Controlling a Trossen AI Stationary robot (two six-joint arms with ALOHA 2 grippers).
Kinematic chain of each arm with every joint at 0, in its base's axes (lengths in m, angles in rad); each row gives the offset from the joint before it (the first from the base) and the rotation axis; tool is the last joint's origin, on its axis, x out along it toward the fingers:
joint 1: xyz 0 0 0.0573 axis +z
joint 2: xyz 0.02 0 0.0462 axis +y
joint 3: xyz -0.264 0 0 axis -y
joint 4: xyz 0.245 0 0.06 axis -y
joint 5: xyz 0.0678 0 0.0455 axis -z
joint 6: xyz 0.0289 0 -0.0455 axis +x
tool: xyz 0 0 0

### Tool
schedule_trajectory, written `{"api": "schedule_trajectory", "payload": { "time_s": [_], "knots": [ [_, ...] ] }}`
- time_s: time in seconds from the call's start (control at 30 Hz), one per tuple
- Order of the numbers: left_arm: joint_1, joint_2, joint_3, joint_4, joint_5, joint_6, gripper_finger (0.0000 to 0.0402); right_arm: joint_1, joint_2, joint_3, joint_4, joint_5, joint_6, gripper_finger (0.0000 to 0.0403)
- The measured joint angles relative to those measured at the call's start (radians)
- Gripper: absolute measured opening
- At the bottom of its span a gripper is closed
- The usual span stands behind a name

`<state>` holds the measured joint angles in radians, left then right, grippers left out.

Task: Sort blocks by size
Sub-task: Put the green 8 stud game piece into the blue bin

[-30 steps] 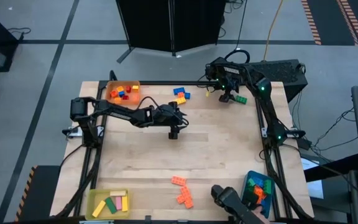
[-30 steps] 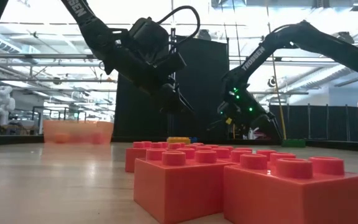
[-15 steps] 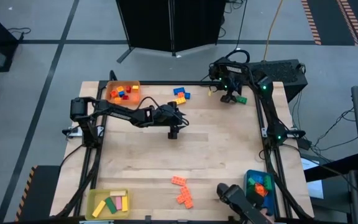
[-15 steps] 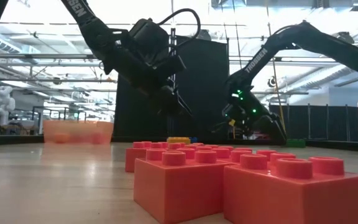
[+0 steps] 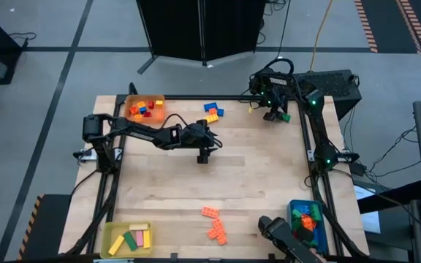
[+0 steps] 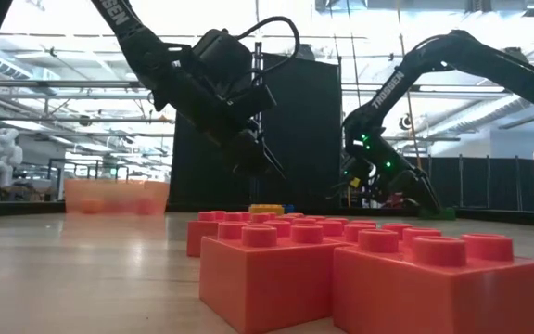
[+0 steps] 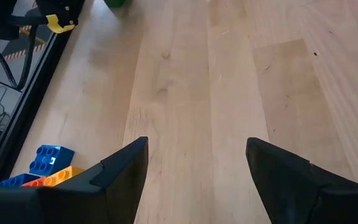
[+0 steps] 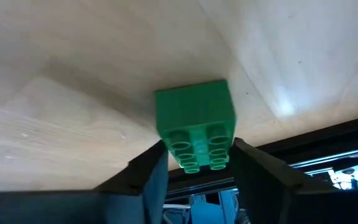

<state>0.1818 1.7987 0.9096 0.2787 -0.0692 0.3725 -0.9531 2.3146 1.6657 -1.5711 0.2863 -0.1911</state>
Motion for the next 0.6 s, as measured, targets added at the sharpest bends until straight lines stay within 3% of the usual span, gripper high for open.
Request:
{"api": "schedule_trajectory", "payload": {
  "time_s": [0.17, 0.6],
  "knots": [
    [0.0, 0.0, 0.0, 0.0, 0.0, 0.0, 0.0272, 0.0, 0.0, 0.0, -0.003, -0.001, -0.005, 0.0128],
    [0.0, 0.0, 0.0, 0.0, -0.014, 0.0, 0.0272, 0.032, -0.028, 0.001, 0.003, -0.031, -0.036, 0.0097]
  ]
}}
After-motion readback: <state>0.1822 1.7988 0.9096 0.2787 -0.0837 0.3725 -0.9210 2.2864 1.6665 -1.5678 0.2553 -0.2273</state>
